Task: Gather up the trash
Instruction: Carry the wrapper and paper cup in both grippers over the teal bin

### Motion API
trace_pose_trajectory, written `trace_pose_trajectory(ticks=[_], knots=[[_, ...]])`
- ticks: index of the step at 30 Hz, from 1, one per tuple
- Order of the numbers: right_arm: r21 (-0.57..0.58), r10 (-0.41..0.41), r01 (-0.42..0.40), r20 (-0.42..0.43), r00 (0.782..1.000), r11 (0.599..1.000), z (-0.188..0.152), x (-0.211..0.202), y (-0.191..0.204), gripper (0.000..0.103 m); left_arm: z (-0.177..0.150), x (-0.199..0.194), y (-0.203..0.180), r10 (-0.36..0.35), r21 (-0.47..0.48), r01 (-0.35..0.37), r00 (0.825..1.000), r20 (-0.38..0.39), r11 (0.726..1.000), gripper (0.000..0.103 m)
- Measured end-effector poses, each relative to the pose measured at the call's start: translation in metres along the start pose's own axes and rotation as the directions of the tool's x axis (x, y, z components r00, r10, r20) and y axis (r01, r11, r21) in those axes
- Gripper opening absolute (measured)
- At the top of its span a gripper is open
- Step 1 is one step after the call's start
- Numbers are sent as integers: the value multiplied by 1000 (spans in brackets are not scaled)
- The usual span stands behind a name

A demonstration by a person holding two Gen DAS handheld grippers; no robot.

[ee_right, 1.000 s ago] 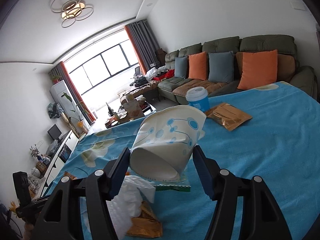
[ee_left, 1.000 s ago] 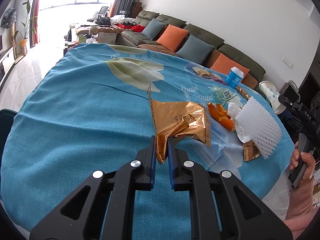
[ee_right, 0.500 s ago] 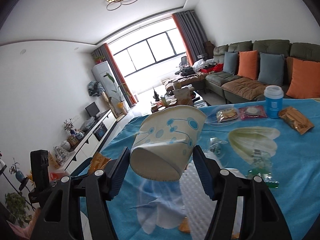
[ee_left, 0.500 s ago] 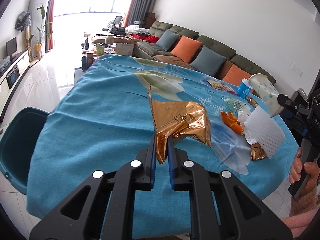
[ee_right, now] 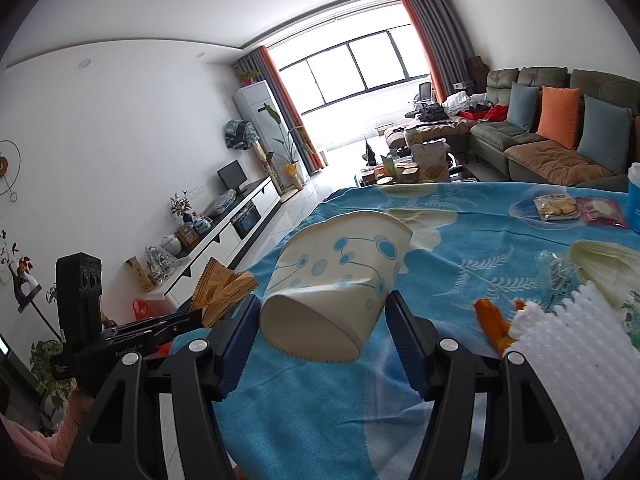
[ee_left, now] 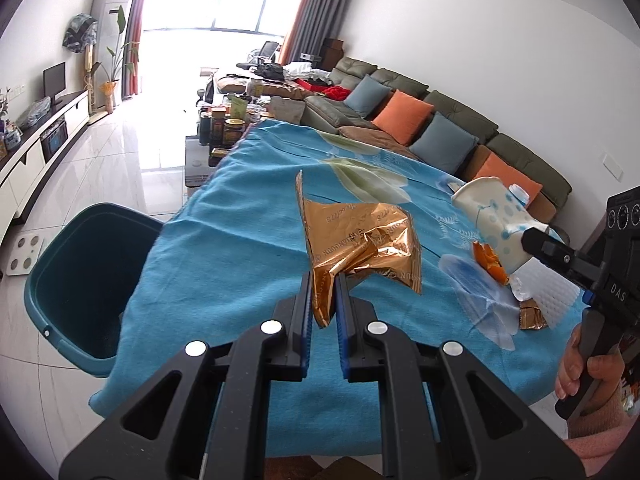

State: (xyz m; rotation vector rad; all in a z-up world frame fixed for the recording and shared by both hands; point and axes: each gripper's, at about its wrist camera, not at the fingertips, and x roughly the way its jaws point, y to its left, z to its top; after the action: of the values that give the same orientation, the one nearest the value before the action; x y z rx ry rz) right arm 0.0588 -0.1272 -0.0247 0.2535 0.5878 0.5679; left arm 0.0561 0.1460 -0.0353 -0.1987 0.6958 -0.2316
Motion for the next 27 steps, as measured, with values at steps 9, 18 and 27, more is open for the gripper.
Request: trace_pose_trajectory(ticks=[9,18,27], knots=[[-27,73,-75,-55,996,997,0,35,24,62,-3,-19,26,56,-41,-55,998,16,998,11],[-69,126,-134,-108,986,989,2,63,54,62,-4,-38,54,123,-96,-120,992,32,988,11],[-102,171,-189,-160,972,977,7,91,77,63,-2,-47,80,181,-141,-174,983,39,975,11]])
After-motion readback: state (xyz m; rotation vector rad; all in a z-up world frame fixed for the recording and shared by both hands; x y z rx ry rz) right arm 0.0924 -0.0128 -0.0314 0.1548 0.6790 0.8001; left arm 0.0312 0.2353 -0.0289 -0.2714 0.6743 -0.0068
